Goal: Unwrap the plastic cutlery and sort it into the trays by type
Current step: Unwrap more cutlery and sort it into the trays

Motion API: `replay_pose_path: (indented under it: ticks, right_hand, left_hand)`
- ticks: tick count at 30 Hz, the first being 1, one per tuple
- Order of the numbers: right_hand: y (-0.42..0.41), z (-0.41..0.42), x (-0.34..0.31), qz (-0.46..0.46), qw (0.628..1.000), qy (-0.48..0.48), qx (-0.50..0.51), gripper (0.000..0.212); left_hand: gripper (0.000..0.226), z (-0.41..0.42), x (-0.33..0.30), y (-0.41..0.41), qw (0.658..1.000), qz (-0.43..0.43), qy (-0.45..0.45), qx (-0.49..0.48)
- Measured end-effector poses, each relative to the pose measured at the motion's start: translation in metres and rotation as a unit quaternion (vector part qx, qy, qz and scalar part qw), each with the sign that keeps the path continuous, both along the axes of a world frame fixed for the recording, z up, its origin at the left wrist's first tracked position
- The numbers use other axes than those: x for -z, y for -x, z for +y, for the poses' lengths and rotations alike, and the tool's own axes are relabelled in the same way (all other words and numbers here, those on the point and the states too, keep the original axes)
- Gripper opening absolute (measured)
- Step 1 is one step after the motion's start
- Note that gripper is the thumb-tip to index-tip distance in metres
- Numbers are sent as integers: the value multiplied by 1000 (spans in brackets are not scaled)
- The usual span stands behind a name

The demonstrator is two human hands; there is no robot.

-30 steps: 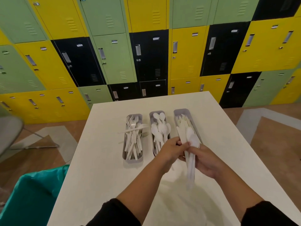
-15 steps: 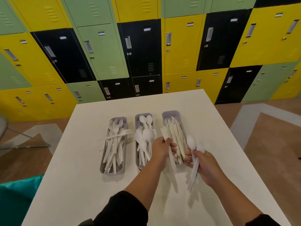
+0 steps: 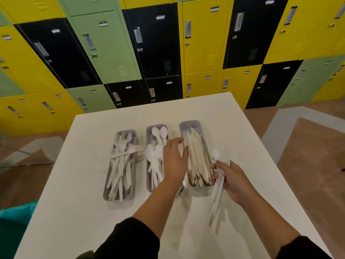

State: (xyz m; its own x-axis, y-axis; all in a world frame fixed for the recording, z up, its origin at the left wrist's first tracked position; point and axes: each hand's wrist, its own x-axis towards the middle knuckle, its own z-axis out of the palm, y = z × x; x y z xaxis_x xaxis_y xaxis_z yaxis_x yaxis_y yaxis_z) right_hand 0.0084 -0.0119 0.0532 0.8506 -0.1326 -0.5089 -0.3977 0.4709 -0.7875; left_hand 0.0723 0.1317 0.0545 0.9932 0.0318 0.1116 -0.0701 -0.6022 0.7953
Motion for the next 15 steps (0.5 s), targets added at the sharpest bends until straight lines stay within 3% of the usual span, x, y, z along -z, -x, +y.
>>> replay_pose_path:
  ticks: [4, 9, 12, 15]
  right_hand:
    - [-6, 19, -5, -7, 1000, -13, -5, 16]
    - [-10, 33, -9, -14, 1000, -24, 12, 24]
    - [-11, 42, -12, -15, 1000, -23, 10, 26]
    - [-12, 52, -14, -9, 1000, -18, 4, 27]
  left_hand:
    - [26, 32, 20, 39, 988, -33, -139, 60]
    - [42, 60, 38, 77, 926, -33, -306, 221]
    - [42, 74, 39, 82, 907, -25, -332, 257]
    - [29, 80, 38, 79, 913, -40, -315, 257]
